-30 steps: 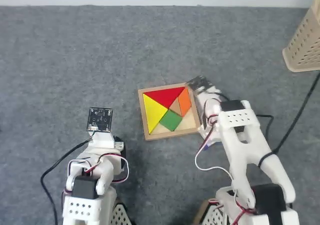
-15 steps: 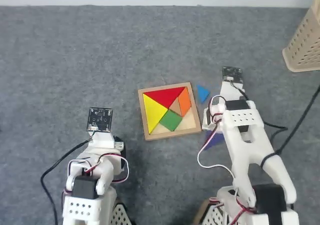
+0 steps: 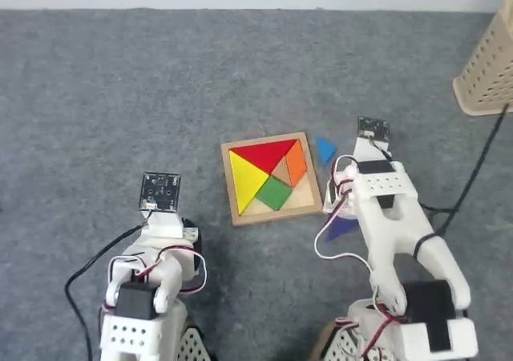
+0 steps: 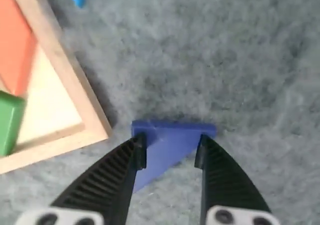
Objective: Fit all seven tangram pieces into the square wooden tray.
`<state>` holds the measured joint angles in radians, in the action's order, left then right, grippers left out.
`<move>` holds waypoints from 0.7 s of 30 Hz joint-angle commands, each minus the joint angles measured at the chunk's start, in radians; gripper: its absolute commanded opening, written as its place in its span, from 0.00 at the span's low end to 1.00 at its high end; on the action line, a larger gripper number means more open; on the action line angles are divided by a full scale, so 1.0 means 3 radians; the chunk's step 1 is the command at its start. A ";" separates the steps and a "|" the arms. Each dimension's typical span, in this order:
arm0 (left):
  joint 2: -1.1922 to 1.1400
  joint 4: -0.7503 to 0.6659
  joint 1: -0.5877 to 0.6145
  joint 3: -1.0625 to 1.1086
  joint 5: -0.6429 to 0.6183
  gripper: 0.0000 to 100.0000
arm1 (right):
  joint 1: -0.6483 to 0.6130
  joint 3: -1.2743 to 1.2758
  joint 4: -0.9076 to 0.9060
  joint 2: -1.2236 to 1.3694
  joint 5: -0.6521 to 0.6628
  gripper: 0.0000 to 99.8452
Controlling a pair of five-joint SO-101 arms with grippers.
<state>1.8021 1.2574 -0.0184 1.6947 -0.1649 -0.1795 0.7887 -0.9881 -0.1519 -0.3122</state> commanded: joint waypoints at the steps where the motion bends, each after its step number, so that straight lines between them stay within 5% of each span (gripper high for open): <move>1: 0.0051 0.0015 0.0005 -0.0028 0.0015 0.01 | 0.0028 -0.0174 0.0023 0.0064 -0.0051 0.15; 17: 0.0051 0.0015 0.0005 -0.0028 0.0015 0.01 | 0.0049 -0.0440 0.0008 0.0688 -0.0010 0.15; 21: 0.0051 0.0015 0.0005 -0.0028 0.0015 0.01 | 0.0207 -0.0736 -0.0187 0.0729 0.0798 0.15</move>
<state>1.8021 1.2574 -0.0184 1.6947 -0.1649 -0.1672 0.6229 -1.0188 0.0169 -0.2493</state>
